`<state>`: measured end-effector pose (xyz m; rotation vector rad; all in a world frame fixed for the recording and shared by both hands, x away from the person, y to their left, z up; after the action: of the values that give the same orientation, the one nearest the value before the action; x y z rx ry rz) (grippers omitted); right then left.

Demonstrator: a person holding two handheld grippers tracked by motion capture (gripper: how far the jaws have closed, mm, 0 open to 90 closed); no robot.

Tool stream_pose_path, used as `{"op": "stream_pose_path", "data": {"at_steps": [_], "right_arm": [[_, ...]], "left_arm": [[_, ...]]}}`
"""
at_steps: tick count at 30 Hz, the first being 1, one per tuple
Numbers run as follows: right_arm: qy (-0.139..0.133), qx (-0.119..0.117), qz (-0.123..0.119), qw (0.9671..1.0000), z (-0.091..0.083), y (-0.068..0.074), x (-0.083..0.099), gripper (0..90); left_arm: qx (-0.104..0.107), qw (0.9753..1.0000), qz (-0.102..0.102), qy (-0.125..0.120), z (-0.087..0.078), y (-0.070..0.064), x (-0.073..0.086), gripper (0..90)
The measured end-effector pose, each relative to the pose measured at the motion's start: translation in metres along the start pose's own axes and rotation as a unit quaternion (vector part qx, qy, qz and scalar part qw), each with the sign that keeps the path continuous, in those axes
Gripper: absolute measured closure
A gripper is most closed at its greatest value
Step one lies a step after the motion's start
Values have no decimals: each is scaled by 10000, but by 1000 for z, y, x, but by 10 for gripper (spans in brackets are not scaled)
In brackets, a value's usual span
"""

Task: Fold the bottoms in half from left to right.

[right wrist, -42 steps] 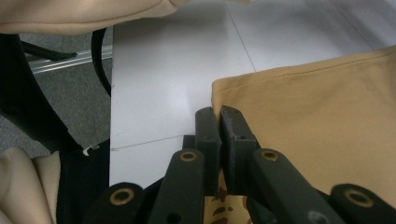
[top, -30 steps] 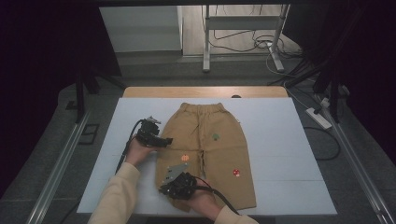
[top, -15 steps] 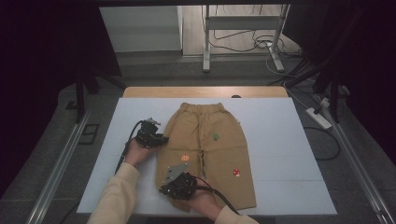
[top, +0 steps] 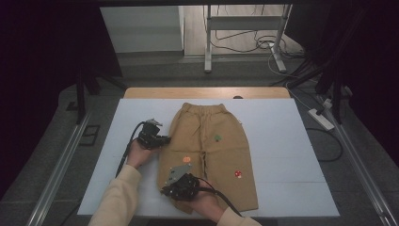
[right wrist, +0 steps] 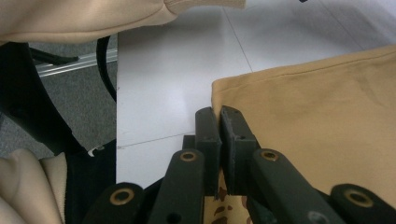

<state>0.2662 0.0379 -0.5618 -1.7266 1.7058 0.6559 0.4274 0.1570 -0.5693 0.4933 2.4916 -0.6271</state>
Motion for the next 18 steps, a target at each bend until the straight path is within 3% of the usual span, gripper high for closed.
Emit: {"op": "stream_pose_path", "data": {"at_steps": [18], "right_arm": [[-125, 66, 59, 9999, -21, 1, -2, 860]], "left_arm": [[180, 9992, 80, -355, -10, -17, -12, 846]]}}
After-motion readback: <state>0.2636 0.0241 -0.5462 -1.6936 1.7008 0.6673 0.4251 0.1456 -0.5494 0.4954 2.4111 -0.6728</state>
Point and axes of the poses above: each handheld gripper's, and its own axes: z roughly forward along the jaws, x roughly out of its underside, y roughly to its left, the point moved 6 cm from there along z, roughly forward along the jaws, and after that the axes turned 11 degrees about -z, right-handed, at the moved point
